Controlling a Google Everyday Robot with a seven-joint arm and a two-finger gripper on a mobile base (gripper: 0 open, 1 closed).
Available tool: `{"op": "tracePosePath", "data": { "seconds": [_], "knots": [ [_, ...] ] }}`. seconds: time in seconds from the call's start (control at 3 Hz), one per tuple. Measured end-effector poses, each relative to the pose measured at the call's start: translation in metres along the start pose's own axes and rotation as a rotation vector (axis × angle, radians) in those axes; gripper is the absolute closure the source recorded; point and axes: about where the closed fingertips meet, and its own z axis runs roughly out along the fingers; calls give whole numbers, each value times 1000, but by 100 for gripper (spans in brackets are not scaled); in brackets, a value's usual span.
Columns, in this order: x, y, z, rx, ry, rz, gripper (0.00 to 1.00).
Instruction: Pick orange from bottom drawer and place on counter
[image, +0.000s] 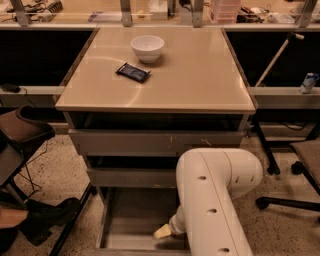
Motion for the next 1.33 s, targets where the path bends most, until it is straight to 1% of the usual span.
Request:
{"op": "tracePosePath", "data": {
  "seconds": [0.33, 1.33],
  "knots": [
    [0, 0, 0, 0, 0, 0, 19],
    [0, 0, 0, 0, 0, 0, 89]
  ]
}}
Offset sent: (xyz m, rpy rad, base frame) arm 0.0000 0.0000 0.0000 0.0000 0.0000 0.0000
